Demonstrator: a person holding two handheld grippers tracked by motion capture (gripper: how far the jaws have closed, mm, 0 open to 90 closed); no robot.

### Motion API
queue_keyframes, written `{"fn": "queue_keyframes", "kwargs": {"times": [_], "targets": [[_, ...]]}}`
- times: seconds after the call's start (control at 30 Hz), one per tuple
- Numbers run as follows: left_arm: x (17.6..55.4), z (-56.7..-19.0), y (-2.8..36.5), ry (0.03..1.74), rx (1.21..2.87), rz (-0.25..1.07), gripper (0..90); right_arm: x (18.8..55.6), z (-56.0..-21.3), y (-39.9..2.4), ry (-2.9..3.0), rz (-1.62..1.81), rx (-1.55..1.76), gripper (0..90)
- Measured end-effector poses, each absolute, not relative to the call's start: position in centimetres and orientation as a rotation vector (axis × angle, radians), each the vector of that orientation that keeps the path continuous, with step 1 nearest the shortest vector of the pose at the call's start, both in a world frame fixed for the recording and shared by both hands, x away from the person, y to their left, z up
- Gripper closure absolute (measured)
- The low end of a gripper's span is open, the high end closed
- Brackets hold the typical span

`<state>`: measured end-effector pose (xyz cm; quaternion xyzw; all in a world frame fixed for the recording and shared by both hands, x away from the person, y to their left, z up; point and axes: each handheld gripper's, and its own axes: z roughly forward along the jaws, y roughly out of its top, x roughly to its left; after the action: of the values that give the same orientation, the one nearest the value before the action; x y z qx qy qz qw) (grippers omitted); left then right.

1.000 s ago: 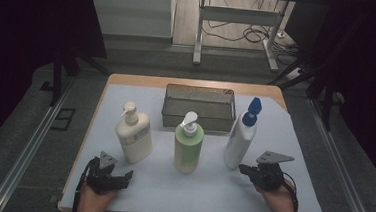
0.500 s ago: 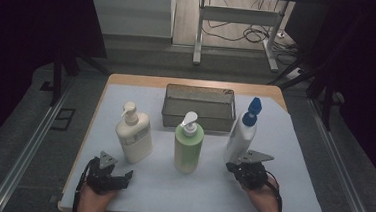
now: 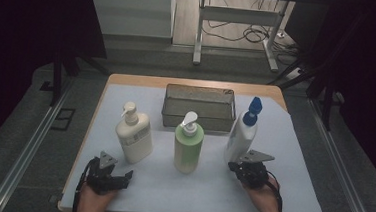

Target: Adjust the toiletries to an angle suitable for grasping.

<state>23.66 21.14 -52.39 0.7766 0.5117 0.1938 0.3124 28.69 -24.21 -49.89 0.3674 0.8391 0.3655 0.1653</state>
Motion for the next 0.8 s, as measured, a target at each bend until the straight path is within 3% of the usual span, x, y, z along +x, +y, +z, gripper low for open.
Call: {"fn": "queue_keyframes", "kwargs": {"times": [0.8], "targets": [[23.7, -52.4, 21.1, 1.350, 2.049, 0.512, 13.2, 29.5, -49.9, -27.8, 2.345, 1.010, 1.131, 89.5]]}}
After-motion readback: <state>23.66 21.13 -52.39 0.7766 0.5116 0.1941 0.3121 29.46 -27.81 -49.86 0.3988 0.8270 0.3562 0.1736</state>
